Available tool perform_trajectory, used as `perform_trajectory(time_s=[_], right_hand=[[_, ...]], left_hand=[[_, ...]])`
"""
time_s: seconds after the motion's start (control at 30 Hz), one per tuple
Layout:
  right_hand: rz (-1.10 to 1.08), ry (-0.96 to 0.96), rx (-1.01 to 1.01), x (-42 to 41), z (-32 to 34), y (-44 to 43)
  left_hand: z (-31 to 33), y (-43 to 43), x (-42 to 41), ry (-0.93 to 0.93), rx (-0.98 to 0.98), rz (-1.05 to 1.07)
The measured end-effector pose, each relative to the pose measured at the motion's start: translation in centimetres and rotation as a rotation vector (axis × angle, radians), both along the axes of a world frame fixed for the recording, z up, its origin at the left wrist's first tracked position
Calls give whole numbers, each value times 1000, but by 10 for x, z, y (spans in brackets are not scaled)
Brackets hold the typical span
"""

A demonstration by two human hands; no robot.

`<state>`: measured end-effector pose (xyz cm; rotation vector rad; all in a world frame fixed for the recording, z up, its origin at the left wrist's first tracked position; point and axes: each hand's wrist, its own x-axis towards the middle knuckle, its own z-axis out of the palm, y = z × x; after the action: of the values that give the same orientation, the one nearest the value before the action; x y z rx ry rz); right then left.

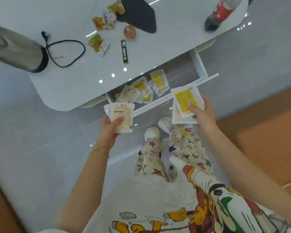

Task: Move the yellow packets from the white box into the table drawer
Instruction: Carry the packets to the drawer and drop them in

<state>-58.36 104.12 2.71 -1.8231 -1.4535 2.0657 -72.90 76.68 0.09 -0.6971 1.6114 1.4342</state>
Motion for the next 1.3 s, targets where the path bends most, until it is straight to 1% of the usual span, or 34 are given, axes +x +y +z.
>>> perform_trajectory(time_s=[0.13,0.27,0.33,0.47,0.6,0.67,0.77,0.8,0.87,1.0,1.07,1.17,1.3], right_hand=[[105,-11,-62,-65,-108,19],[336,-34,-38,-122,-225,32],[407,-53,-32,-142,-276,37],[534,-74,-11,-169,-347,41],[617,-111,0,-173,-378,45],[664,-146,81,-170,-375,43],[881,-195,364,-160,-351,39],[966,-198,465,-158,-340,38],[1073,-188,598,-155,-310,36],[1221,-123,787,-156,-237,25],[1309,-119,845,-156,-199,17],[1483,-143,900,-157,-135,3],[1667,-17,1036,-166,-36,-23]], left_hand=[[-96,23,-23,-23,-11,80],[-200,60,-41,-50,-36,125],[-249,72,-50,-41,-30,122],[-321,76,-58,2,-65,105],[-344,75,-57,45,-156,107],[-338,80,-53,132,-252,27],[-309,89,-47,347,-465,-96],[-296,90,-45,397,-535,-148],[-270,90,-41,463,-609,-233],[-208,87,-35,526,-695,-435],[-172,81,-32,514,-736,-497],[-109,65,-23,493,-776,-501],[-16,26,-9,499,-816,-420]])
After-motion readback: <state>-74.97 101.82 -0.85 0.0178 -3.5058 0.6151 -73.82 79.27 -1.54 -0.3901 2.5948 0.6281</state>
